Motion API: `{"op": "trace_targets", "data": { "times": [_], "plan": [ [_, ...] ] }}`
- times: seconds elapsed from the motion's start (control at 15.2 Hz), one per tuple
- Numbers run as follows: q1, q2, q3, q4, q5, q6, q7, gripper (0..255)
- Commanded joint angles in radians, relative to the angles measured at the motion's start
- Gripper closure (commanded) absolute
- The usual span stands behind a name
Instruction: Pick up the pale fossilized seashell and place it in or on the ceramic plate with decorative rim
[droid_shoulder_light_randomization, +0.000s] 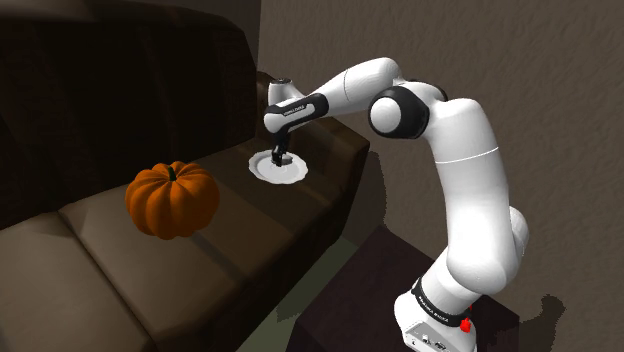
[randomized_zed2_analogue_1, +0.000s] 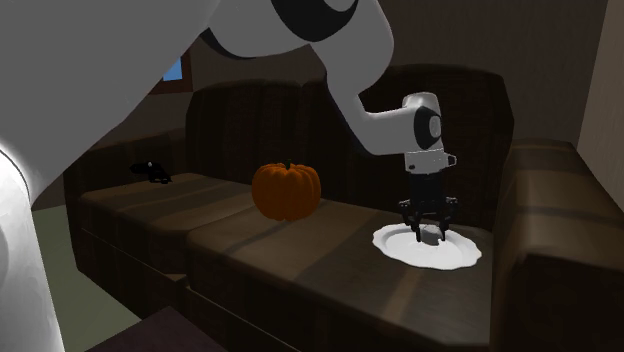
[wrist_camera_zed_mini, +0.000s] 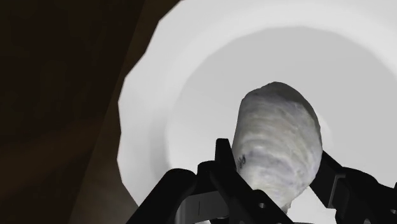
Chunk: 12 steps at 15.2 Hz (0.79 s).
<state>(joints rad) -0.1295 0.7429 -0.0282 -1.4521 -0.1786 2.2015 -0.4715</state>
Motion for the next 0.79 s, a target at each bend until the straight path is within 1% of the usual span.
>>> {"op": "trace_targets", "data": {
  "times": [0.0,0.2,0.26,0.59,0.73],
  "plan": [
    [0.000,0.004,0.001,0.002,0.000,0.001,0.000,255],
    [0.000,0.004,0.001,0.002,0.000,0.001,0.000,255],
    [0.001,0.004,0.001,0.001,0.000,0.002,0.000,0],
    [0.000,0.004,0.001,0.002,0.000,0.001,0.000,0],
    [0.006,-0.034,0.003,0.007,0.003,-0.043,-0.002,0]
  ]
}}
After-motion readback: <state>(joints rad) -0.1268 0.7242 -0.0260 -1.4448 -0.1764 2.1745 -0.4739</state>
